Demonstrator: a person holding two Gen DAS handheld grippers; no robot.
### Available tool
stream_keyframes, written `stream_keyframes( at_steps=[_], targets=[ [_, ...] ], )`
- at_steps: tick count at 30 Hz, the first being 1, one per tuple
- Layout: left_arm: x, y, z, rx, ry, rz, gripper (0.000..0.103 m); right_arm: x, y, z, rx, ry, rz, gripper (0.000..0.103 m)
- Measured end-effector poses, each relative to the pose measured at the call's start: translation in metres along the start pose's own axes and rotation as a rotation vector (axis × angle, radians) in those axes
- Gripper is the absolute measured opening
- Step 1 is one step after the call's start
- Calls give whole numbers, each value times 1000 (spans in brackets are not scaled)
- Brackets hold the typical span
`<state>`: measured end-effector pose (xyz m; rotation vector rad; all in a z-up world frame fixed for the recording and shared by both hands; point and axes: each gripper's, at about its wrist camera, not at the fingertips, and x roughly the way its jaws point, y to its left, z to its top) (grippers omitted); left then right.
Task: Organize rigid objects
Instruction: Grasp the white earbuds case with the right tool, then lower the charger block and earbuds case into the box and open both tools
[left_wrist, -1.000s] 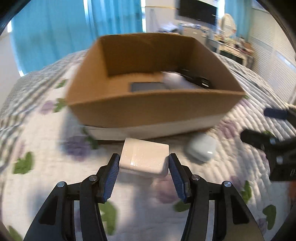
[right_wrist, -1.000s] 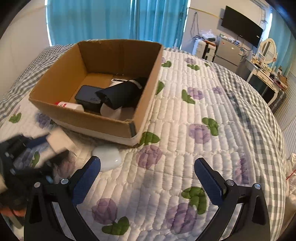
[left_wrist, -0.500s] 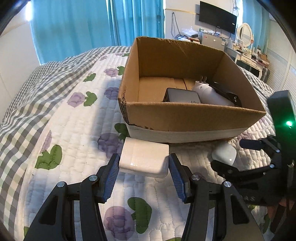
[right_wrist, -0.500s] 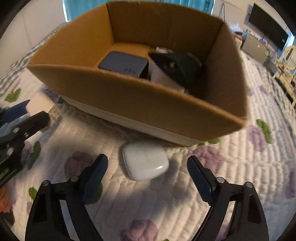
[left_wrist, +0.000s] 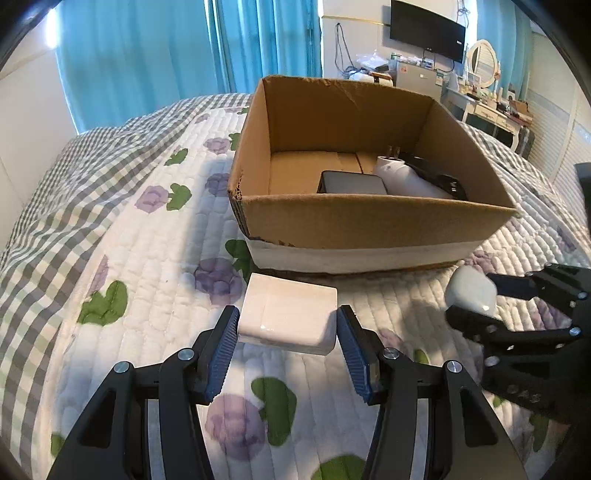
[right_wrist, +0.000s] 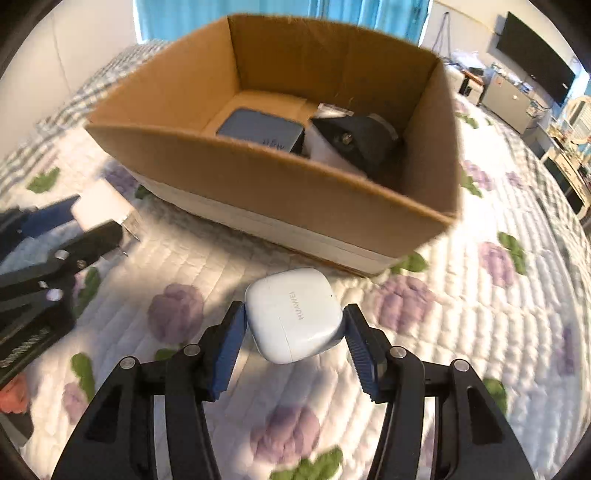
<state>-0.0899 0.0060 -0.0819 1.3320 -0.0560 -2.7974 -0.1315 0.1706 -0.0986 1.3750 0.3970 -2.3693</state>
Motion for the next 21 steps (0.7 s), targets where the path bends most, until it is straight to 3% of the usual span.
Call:
stream_keyframes(
  at_steps=[11, 16, 21],
  targets=[
    [-72, -11, 12, 16, -82, -54, 55, -95, -2, -7, 18, -146, -23, 54],
    [-109, -9, 43, 17, -163, -83, 55, -151, 1, 5, -8, -230, -38, 54],
    [-131, -2, 88, 15, -236, -101, 55, -195, -2, 39, -28, -322, -48, 54]
  ],
)
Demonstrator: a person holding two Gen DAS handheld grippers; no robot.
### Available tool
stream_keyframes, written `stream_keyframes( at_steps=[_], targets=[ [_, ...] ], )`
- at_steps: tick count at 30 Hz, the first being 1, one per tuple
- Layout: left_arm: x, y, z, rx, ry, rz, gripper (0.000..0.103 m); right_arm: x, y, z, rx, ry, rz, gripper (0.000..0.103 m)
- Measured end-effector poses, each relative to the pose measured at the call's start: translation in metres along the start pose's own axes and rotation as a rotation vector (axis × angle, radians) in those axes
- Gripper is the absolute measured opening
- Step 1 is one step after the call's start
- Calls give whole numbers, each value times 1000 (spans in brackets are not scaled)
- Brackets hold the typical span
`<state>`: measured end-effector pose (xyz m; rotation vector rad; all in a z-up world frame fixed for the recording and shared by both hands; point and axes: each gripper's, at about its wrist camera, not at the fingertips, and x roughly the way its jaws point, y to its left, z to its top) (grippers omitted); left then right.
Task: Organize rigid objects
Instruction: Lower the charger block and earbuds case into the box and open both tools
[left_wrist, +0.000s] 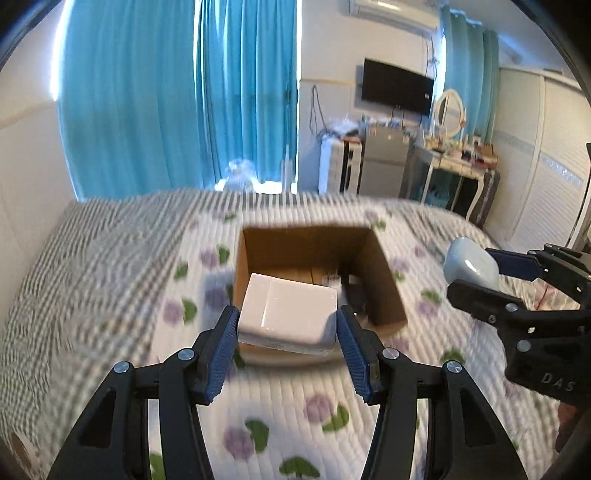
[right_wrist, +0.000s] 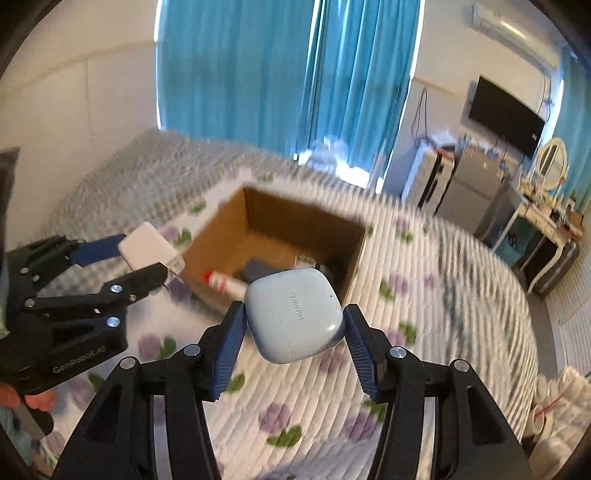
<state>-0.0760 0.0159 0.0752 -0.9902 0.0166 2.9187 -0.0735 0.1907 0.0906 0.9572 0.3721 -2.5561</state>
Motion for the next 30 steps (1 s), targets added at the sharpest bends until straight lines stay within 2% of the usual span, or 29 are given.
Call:
stream_keyframes(
  at_steps=[7, 13, 18, 23, 30],
  targets=[
    [21, 9, 64, 26, -76, 24, 55, -11, -19, 70, 12, -109, 0, 54],
    [74, 9, 94, 52, -85, 18, 55, 28, -34, 115, 34, -143, -14, 54],
    [134, 3, 86, 71, -28, -7, 55, 74, -47, 126, 75, -132, 0, 54],
    [187, -3, 57, 92, 65, 5, 55, 124, -59, 113, 102, -86, 15, 54],
    [219, -10, 30, 128, 147, 26, 55, 173, -69, 92, 97, -8, 15, 54]
  ],
)
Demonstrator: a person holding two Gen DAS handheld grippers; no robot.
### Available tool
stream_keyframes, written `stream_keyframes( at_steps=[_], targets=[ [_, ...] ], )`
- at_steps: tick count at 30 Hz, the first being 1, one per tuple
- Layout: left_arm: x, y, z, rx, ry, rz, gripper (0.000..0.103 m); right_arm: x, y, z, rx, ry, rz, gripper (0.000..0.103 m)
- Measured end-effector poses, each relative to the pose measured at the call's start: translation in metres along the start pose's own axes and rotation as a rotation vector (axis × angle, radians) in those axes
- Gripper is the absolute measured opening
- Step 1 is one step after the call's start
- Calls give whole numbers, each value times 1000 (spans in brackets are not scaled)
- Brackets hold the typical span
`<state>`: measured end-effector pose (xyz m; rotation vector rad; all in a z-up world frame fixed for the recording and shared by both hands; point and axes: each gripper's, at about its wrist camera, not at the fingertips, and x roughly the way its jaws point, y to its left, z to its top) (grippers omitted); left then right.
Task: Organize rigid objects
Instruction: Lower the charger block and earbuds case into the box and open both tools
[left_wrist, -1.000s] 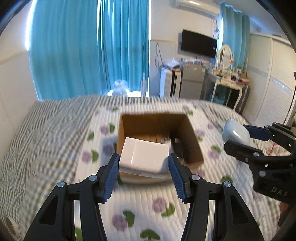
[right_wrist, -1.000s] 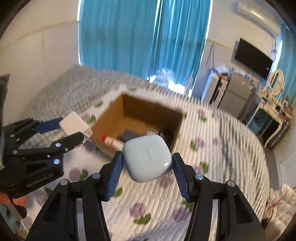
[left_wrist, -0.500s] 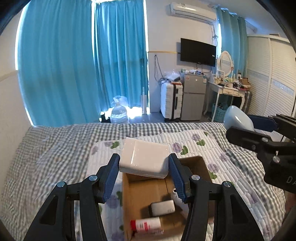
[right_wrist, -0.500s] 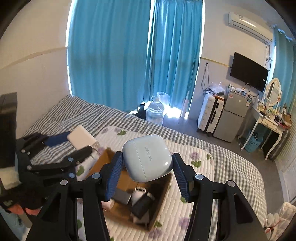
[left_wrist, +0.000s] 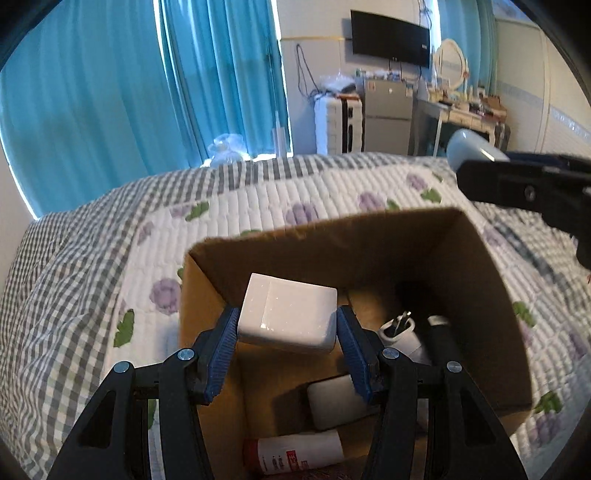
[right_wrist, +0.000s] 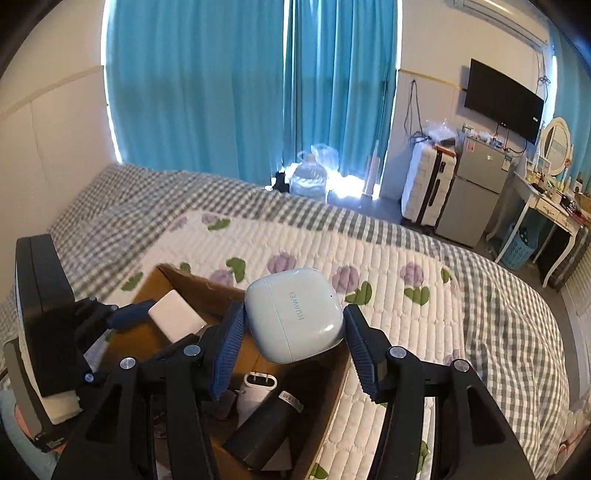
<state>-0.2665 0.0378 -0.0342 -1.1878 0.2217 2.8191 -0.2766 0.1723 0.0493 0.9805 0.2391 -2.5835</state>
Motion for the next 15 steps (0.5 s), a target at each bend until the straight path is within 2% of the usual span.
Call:
stream_keyframes(
  at_steps=[3, 7, 12, 15],
  targets=[
    [0, -1, -4, 11, 2, -7, 57, 8, -2, -4, -10, 13, -1, 54],
    [-15, -1, -2, 18, -47, 1, 60, 7, -4, -9, -7, 19, -10, 54],
    [-43, 15, -3, -28, -75, 13, 60, -3, -4, -15, 24, 8, -28, 54],
    [-63, 27, 1, -36, -116, 35, 58, 2, 3, -21, 30, 35, -24, 54]
  ],
)
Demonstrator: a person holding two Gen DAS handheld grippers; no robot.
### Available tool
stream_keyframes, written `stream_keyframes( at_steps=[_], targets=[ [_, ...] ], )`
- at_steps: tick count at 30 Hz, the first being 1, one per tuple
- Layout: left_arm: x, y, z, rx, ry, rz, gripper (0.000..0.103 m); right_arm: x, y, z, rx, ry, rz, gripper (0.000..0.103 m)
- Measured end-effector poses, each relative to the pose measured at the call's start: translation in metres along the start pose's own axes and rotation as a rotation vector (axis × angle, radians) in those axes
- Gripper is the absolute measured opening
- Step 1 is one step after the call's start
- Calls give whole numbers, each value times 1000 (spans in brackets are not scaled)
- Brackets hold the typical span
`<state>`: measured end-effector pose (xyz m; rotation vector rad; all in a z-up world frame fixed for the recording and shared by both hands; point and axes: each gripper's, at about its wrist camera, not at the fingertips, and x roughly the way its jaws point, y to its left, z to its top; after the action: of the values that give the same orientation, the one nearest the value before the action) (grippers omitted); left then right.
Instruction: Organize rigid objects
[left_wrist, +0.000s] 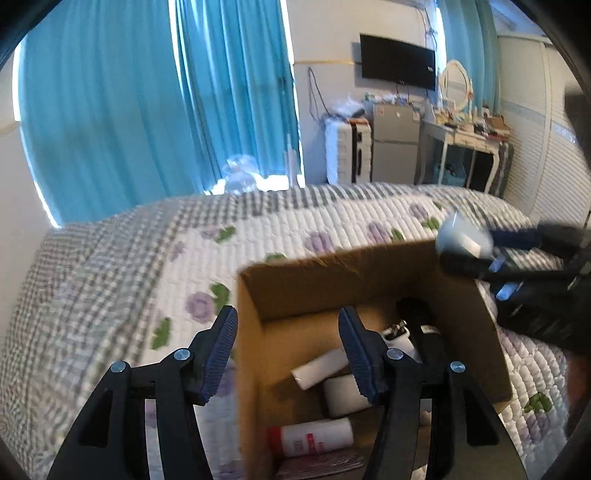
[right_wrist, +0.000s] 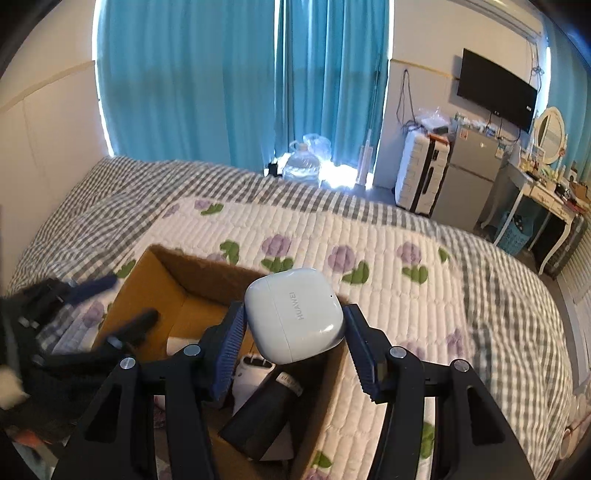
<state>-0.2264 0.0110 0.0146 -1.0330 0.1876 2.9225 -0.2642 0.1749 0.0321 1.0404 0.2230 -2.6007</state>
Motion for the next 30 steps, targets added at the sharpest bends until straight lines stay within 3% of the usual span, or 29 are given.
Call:
stream_keyframes(
  at_steps=[8, 15, 16, 18, 25, 30],
  targets=[
    [1, 41, 9, -83, -21, 25, 58, 51, 37, -7, -39, 96, -11, 54],
    [12, 47, 1, -81, -27, 22, 58, 86, 45, -7, 24, 177, 35, 55],
    [11, 46, 1, -77, -30, 20, 58, 87, 47, -9, 24, 172, 35, 58],
    [7, 42, 0, -66, -38, 16, 58, 83, 49, -12, 7, 151, 19, 68],
    [-30, 32, 4, -75, -69, -8, 58, 33, 37, -6, 46, 62, -12, 68],
    [-95, 24, 15, -72, -135, -11, 58, -45, 27, 2, 60, -14, -57, 68]
  ],
)
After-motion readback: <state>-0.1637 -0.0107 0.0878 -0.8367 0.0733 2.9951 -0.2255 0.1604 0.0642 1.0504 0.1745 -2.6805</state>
